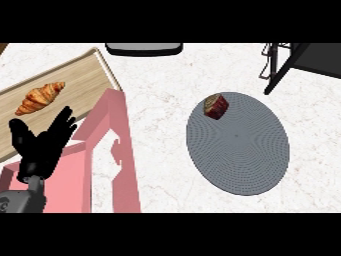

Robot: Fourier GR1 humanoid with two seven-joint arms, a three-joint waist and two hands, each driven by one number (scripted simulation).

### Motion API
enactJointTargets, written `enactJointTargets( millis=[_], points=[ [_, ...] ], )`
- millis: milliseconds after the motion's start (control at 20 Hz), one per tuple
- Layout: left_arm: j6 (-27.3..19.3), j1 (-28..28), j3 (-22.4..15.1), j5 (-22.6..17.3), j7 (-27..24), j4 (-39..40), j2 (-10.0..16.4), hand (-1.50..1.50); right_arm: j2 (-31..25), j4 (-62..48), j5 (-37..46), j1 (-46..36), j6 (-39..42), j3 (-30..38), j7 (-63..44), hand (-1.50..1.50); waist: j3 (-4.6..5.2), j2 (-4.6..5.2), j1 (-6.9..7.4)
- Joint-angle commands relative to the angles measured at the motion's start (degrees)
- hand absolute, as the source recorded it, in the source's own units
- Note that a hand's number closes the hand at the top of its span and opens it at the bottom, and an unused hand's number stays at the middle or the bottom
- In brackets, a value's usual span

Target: Pick the squash from the placemat and place it in the tiered shelf

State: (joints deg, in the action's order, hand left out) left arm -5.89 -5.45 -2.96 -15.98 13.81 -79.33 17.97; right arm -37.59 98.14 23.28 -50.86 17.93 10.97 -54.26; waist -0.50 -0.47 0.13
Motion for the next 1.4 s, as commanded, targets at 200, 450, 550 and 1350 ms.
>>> enactJointTargets(
  millis=[200,450,550,1350],
  points=[
    [-0.8,0.27,-0.43,0.7,3.44,2.21,-1.59,0.0,-7.01,-18.32,1.27,-9.51,0.46,4.4,6.87,1.5,0.53,0.76,0.84],
    [0.04,2.75,-0.54,1.35,2.74,0.88,-1.54,0.0,-9.4,-25.62,1.35,-10.24,1.33,4.98,13.44,1.5,0.52,0.65,0.66],
    [0.46,0.57,0.02,1.17,2.25,3.3,-1.89,0.0,-10.25,-32.34,2.08,-14.89,1.38,4.15,16.4,1.5,0.56,0.93,1.1],
    [1.06,0.28,-0.19,4.03,-0.23,5.03,-3.23,0.0,-10.8,-59.34,10.93,-18.01,-8.43,1.39,38.89,1.5,0.52,1.45,1.82]
  ],
)
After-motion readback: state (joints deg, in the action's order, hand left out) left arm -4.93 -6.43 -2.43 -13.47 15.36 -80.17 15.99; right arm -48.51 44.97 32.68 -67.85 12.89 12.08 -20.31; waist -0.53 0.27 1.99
